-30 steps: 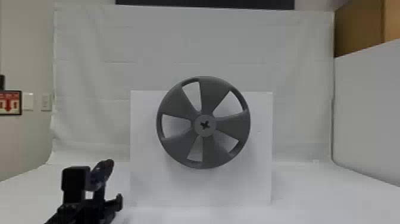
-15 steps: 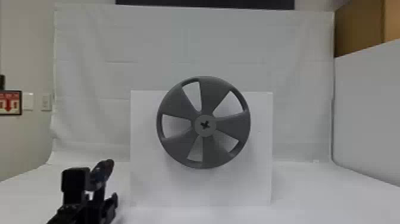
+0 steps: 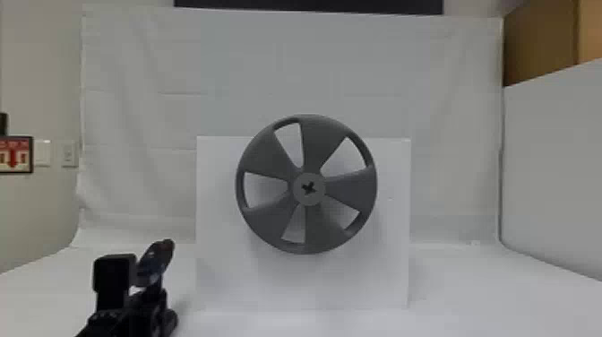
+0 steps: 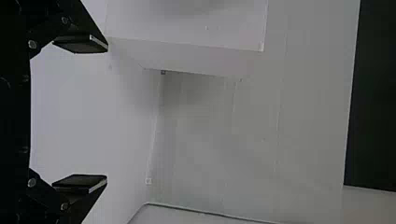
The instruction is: Grasp the drill and bring into the middle of wheel
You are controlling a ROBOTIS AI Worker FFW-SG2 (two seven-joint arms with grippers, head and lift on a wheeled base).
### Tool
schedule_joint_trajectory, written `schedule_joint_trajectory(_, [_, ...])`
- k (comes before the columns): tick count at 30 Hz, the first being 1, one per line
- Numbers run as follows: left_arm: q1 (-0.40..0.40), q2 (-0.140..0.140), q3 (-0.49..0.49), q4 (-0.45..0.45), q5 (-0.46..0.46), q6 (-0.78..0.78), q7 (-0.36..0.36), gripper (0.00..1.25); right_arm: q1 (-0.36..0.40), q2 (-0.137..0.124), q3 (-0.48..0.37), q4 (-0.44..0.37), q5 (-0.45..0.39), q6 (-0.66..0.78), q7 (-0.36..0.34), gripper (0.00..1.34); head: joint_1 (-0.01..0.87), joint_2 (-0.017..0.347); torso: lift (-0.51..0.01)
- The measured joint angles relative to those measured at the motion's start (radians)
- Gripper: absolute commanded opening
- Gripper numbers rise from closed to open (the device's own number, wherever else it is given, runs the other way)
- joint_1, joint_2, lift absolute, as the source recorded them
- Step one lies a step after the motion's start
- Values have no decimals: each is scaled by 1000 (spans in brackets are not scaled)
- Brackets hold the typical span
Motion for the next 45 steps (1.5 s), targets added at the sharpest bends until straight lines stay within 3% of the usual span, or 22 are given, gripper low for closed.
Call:
schedule_joint_trajectory(2, [2, 0, -2, 0, 9, 0, 20, 68, 0, 1, 0, 0, 0, 0, 0, 1046, 0, 0, -406])
schedule_joint_trajectory(8, [11, 1, -2, -1, 46, 0, 59, 66, -1, 1, 2, 0, 2, 0, 0, 1046, 0, 0, -406])
schedule_joint_trajectory(25, [32, 6, 6, -24, 27, -20, 25, 28, 3, 1, 2, 0, 8, 0, 0, 1046, 0, 0, -406])
schedule_joint_trajectory(45, [170, 34, 18, -417, 46, 53, 23, 28, 9, 6, -10, 0, 8, 2, 0, 1046, 0, 0, -406])
